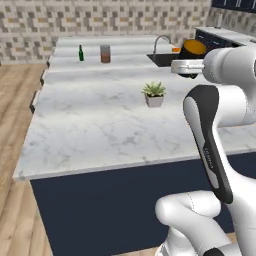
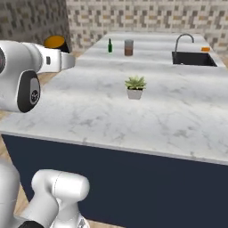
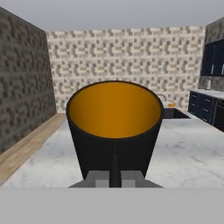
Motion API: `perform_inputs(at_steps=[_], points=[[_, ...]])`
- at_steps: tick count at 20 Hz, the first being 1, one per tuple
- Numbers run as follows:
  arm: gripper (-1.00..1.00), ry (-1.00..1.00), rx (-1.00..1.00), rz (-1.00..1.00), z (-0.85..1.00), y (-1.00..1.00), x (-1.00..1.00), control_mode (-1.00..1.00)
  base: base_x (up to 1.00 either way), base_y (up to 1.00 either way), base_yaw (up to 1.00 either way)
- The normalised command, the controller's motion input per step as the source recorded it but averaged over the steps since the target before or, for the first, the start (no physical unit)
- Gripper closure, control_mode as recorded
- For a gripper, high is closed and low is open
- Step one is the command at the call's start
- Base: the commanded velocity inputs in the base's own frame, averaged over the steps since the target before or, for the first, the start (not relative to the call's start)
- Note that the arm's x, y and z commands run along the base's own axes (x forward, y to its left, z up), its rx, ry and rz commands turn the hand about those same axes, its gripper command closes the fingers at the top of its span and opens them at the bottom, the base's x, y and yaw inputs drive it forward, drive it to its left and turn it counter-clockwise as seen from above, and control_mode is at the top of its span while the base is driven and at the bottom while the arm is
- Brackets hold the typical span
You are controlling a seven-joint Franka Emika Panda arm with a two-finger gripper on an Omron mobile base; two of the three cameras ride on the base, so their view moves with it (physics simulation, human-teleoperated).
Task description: Open the cabinet directly in front. Then move the beer and the mug to the dining counter with the jar on it.
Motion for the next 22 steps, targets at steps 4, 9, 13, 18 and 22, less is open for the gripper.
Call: perform_inputs(at_steps=[4,9,13,18,22], points=[[1.00,0.00,0.00,0.00,0.00,0.00,0.00,1.00,0.32,1.00,0.00],[1.00,0.00,0.00,0.00,0.00,0.00,0.00,1.00,0.39,1.00,-0.01],[1.00,0.00,0.00,0.00,0.00,0.00,0.00,1.00,0.34,1.00,-0.02],[1.00,0.00,0.00,0.00,0.00,0.00,0.00,1.00,0.29,1.00,-0.02],[1.00,0.00,0.00,0.00,0.00,0.00,0.00,1.00,0.32,1.00,-0.02]])
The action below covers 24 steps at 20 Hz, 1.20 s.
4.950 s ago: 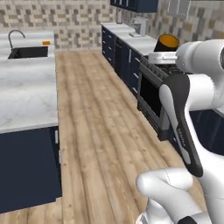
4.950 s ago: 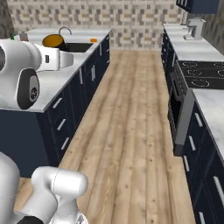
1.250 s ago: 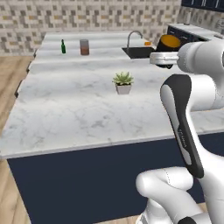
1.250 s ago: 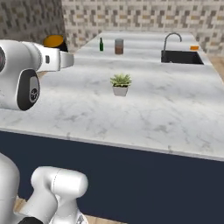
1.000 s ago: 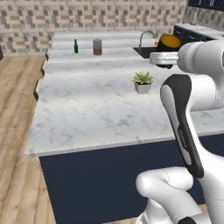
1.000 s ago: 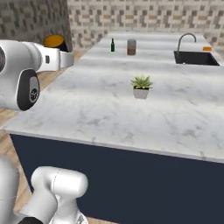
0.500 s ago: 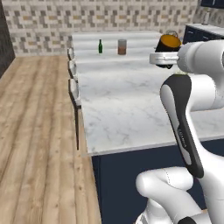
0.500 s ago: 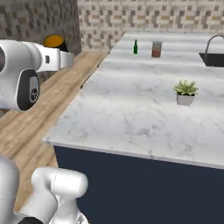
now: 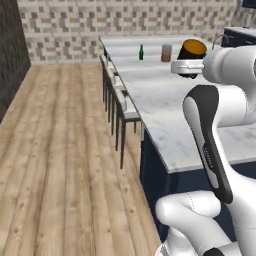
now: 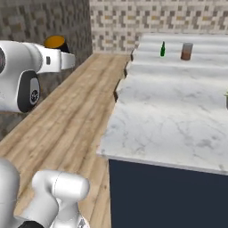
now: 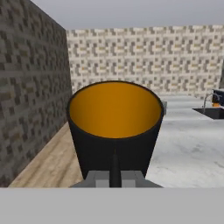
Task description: Open the cabinet directly in front. Then move the beer and the mug to the dining counter with the jar on it.
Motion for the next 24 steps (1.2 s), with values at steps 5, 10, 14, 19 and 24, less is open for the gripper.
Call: perform_inputs(at_steps=[5,10,14,19,24], points=[[1.00,0.00,0.00,0.00,0.00,0.00,0.00,1.00,0.31,1.00,-0.01],[1.00,0.00,0.00,0.00,0.00,0.00,0.00,1.00,0.43,1.00,-0.01],[1.00,0.00,0.00,0.00,0.00,0.00,0.00,1.00,0.76,1.00,-0.04],[1.00,0.00,0.00,0.00,0.00,0.00,0.00,1.00,1.00,0.91,-0.15],[1.00,0.00,0.00,0.00,0.00,0.00,0.00,1.00,1.00,0.44,-0.09]])
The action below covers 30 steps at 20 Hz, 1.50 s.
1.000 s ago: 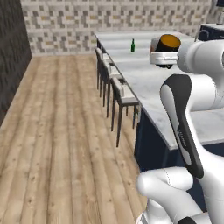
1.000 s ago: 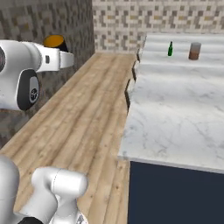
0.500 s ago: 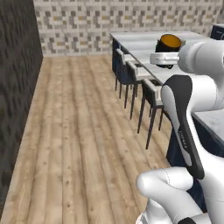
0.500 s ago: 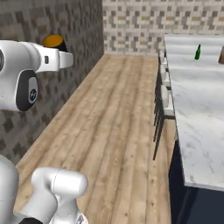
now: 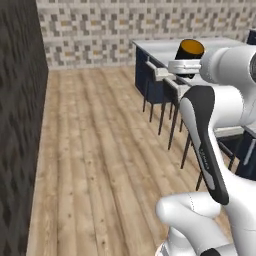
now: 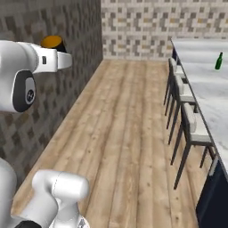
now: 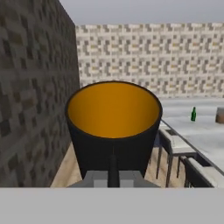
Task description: Open the cabinet directly in front. Then move the beer and the mug to the dining counter with the jar on it.
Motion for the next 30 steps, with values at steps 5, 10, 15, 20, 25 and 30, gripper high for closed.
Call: perform_inputs(at_steps=[5,10,15,20,25,30], points=[[1.00,0.00,0.00,0.00,0.00,0.00,0.00,1.00,1.00,0.10,-0.10],[1.00,0.00,0.00,0.00,0.00,0.00,0.00,1.00,1.00,0.03,-0.10],[1.00,0.00,0.00,0.00,0.00,0.00,0.00,1.00,1.00,0.19,-0.11],[1.00,0.00,0.00,0.00,0.00,0.00,0.00,1.00,1.00,0.26,-0.11],[1.00,0.00,0.00,0.00,0.00,0.00,0.00,1.00,1.00,0.31,-0.11],[1.00,0.00,0.00,0.00,0.00,0.00,0.00,1.00,1.00,0.43,-0.13]])
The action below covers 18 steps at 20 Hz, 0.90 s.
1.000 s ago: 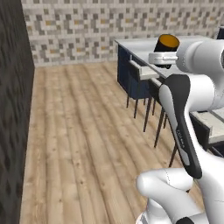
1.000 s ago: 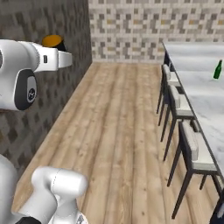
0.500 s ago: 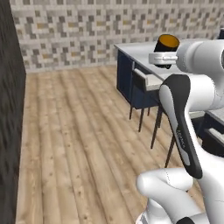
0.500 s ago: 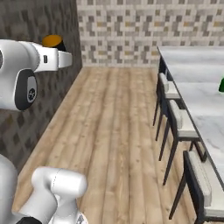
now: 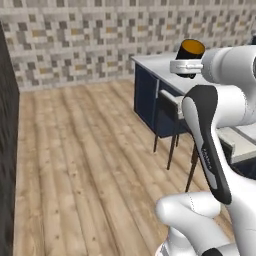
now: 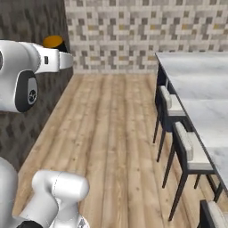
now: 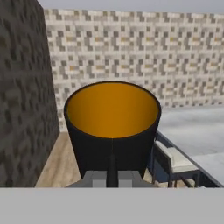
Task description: Open the cabinet directly in front. Then move the beer and the mug to the dining counter with the jar on it.
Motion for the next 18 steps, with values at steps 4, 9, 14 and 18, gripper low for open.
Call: perform_inputs(at_steps=[4,9,14,18], points=[[1.00,0.00,0.00,0.00,0.00,0.00,0.00,1.00,1.00,0.46,-0.13],[1.00,0.00,0.00,0.00,0.00,0.00,0.00,1.00,1.00,0.73,-0.27],[1.00,0.00,0.00,0.00,0.00,0.00,0.00,1.00,0.73,0.91,-0.62],[1.00,0.00,0.00,0.00,0.00,0.00,0.00,1.00,0.44,0.75,-0.72]])
